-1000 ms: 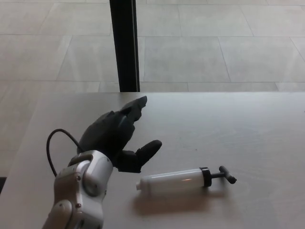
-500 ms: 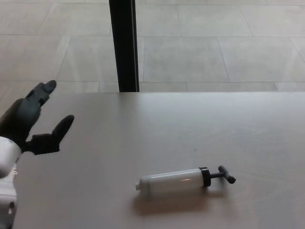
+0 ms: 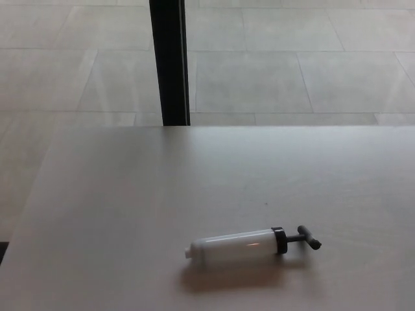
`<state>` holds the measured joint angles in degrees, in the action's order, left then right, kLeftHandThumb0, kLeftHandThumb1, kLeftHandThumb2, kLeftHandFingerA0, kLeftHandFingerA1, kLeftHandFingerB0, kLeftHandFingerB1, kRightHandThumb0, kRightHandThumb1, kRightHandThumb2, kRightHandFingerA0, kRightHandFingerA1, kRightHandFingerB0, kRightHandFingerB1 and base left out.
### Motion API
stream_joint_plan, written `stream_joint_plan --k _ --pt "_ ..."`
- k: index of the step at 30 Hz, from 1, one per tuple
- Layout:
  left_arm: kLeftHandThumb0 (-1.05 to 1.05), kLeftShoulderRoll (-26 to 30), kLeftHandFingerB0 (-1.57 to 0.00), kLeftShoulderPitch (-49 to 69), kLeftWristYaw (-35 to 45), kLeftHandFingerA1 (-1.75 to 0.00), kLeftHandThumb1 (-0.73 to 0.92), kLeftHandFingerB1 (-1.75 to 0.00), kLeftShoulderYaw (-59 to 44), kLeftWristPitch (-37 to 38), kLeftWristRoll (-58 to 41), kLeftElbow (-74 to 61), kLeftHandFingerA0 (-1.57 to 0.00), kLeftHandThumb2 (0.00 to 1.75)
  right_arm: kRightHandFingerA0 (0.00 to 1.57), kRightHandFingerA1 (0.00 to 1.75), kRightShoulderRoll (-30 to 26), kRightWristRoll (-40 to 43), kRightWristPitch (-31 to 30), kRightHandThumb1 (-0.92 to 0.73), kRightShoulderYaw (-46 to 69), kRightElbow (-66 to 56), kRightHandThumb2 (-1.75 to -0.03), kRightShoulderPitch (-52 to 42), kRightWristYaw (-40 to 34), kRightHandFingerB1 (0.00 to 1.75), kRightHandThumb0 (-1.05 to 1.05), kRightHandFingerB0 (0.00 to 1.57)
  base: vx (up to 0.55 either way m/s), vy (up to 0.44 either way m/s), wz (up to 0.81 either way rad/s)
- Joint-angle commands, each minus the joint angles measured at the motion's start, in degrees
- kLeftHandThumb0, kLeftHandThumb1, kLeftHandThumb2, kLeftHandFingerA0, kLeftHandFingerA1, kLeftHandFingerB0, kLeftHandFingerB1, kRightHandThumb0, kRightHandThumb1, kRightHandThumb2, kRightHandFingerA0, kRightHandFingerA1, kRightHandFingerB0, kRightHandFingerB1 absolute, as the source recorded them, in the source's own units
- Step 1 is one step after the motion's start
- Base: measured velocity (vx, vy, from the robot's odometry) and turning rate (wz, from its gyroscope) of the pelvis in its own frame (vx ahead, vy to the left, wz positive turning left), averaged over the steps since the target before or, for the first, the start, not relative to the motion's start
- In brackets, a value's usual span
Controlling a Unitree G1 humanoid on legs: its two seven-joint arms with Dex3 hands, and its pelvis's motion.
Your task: The robot uses its left hand to lift the air pump kept on the middle of the desk and use the right hand to compress the handle
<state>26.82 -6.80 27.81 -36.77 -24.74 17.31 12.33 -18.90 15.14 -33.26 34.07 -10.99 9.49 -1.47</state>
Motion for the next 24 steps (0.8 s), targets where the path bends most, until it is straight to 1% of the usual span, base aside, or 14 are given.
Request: stream_joint_plan --k 1,2,3,4,5,8,9,12,13,14,15,16,18,24 --pt "-0.39 7.28 0.0 12.58 5.66 -0.51 0.4 -0.49 -46.71 16.4 -42.48 42.86 -0.01 1.04 0.18 0.54 -7.63 6.82 13.79 -0.92 23.96 26.29 -0.78 -9.06 1.95 0.33 -0.8 0.13 0.0 0.0 0.0" --pt "-0.85 6.8 -0.15 12.98 4.73 -0.41 0.83 -0.31 -46.11 17.25 -41.84 44.71 -0.16 0.65 0.18 0.52 -7.62 6.46 15.66 -0.92 23.88 28.3 -0.76 -9.73 2.2 0.33 -0.81 0.13 0.0 0.0 0.0" --pt "-0.39 6.45 0.0 13.3 4.67 -0.52 0.41 -0.49 -46.04 17.95 -41.83 46.26 -0.01 1.04 0.21 0.52 -7.23 6.55 16.34 -0.92 24.31 29.48 -0.76 -9.84 1.5 0.32 -0.81 0.13 0.0 0.0 0.0" --pt "-0.83 6.21 -0.16 13.48 3.81 -0.43 0.82 -0.32 -46.29 18.25 -41.85 47.4 -0.17 0.65 0.21 0.53 -6.98 6.67 16.79 -0.91 24.54 30.33 -0.76 -10.05 1.21 0.32 -0.8 0.14 0.0 0.0 0.0" --pt "-0.83 6.01 -0.16 13.69 3.21 -0.43 0.82 -0.32 -46.53 18.62 -41.86 48.64 -0.17 0.65 0.29 0.52 -6.85 6.63 17.22 -0.92 24.88 31.36 -0.73 -9.98 0.23 0.32 -0.79 0.21 0.0 0.0 0.0" --pt "-0.82 4.84 -0.2 14.95 0.07 -0.45 0.81 -0.33 -46.61 19.79 -41.17 52.49 -0.22 0.64 0.28 0.58 -6.45 6.03 20.88 -0.92 25.48 35.78 -0.75 -10.29 -1.51 0.35 -0.78 0.18 0.0 0.0 0.0" --pt "-0.82 3.88 -0.23 16.0 -2.69 -0.45 0.8 -0.33 -46.35 20.37 -40.39 54.28 -0.26 0.64 0.23 0.6 -6.45 6.19 22.42 -0.76 25.88 38.37 -1.11 -11.11 -1.06 0.46 -0.77 0.12 0.0 0.0 0.0" --pt "-0.81 3.51 -0.24 16.98 -4.34 -0.44 0.81 -0.33 -45.64 21.6 -38.78 56.09 -0.27 0.65 0.26 0.62 -6.99 5.41 24.64 -0.76 25.54 42.06 -1.12 -11.41 -1.01 0.47 -0.77 0.14 0.0 0.0 0.0" --pt "-0.81 3.43 -0.27 17.81 -6.47 -0.44 0.79 -0.32 -44.69 21.78 -37.34 57.25 -0.33 0.63 0.27 0.59 -7.01 4.28 25.74 -0.92 24.84 44.07 -0.75 -12.47 -1.53 0.33 -0.81 0.11 0.0 0.0 0.0" --pt "-0.82 3.3 -0.3 18.26 -8.58 -0.5 0.67 -0.37 -44.93 21.6 -37.16 58.11 -0.37 0.72 0.26 0.61 -6.61 4.1 25.74 -0.79 24.88 44.56 -1.13 -13.79 -1.19 0.35 -0.78 0.03 0.0 0.0 0.0" --pt "-0.71 3.22 -0.15 18.52 -9.32 -0.6 0.57 -0.44 -44.26 22.17 -36.26 58.55 -0.35 1.0 0.27 0.56 -6.55 3.8 26.53 -0.92 24.7 45.68 -0.76 -14.29 -1.2 0.29 -0.76 0.07 0.0 0.0 0.0" --pt "-0.8 3.12 -0.3 18.83 -10.4 -0.42 0.75 -0.32 -42.92 22.52 -34.58 59.01 -0.33 0.63 0.27 0.62 -6.76 3.74 27.83 -0.77 24.62 47.69 -1.13 -14.61 -0.74 0.35 -0.76 0.01 0.0 0.0 0.0" --pt "-0.8 2.33 -0.26 19.42 -9.93 -0.37 0.74 -0.32 -41.21 22.62 -32.72 59.15 -0.21 0.63 0.24 0.59 -7.71 3.15 29.33 -0.76 24.13 51.53 -1.13 -14.8 -0.94 0.38 -0.79 0.05 0.0 0.0 0.0" --pt "-0.79 1.83 -0.26 20.07 -7.73 -0.42 0.75 -0.33 -36.82 22.05 -28.86 58.12 -0.27 0.63 0.29 0.64 -7.35 2.12 30.95 -0.75 22.51 55.38 -1.13 -16.33 -1.02 0.39 -0.86 0.06 0.0 0.0 0.0"
